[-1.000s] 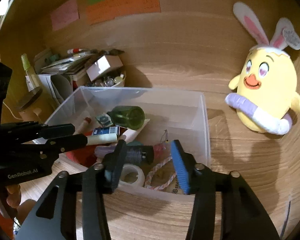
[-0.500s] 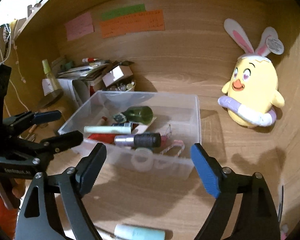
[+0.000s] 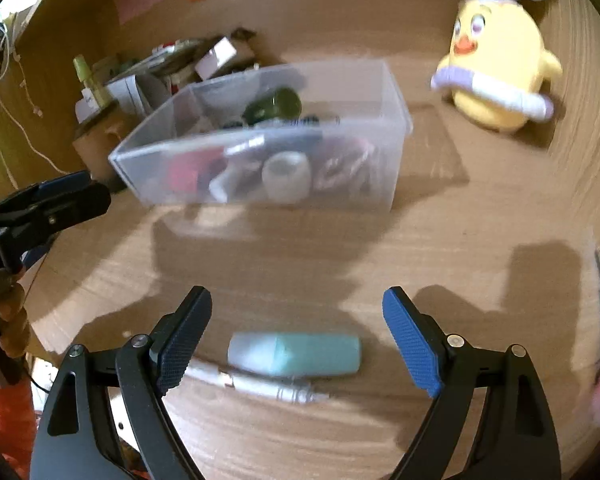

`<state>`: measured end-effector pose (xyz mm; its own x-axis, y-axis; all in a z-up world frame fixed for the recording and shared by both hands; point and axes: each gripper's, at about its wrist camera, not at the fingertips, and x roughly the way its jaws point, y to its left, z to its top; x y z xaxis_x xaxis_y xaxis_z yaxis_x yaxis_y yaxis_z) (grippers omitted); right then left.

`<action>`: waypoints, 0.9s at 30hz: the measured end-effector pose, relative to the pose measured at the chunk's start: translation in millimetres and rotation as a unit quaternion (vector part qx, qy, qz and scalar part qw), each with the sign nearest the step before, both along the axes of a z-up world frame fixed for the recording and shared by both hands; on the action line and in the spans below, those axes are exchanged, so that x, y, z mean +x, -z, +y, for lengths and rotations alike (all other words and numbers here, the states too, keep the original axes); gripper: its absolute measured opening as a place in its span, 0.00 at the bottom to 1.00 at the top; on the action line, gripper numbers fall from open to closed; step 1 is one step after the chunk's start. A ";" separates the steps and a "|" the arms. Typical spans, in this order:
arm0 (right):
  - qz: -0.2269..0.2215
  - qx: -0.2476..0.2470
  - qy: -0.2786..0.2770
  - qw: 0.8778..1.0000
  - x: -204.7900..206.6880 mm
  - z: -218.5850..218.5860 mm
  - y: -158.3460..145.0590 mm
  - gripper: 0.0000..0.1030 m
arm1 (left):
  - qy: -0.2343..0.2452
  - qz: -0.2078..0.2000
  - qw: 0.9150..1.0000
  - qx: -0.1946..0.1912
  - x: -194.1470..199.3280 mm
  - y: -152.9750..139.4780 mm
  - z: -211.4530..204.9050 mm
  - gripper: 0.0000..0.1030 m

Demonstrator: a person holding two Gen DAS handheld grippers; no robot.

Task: Organize objects
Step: 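Grasp the light blue tube with the right tool while the left tool grasps the silver pen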

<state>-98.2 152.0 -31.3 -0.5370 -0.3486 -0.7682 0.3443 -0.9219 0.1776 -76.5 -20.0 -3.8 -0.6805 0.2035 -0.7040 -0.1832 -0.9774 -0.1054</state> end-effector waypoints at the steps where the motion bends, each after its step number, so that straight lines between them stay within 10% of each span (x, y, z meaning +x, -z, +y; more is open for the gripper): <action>1: -0.004 0.000 0.000 1.000 1.2 -0.4 3.0 0.83 | 0.001 -0.002 1.000 -0.001 2.0 1.9 0.8 0.92; 18: 0.022 0.088 -0.009 0.996 14.1 -9.0 21.1 0.76 | 0.066 -0.035 0.997 -0.007 36.2 32.8 34.2 0.92; 27: 0.013 0.044 0.042 0.998 9.2 27.9 12.8 0.69 | 0.140 -0.070 0.988 -0.016 30.4 52.8 68.2 0.92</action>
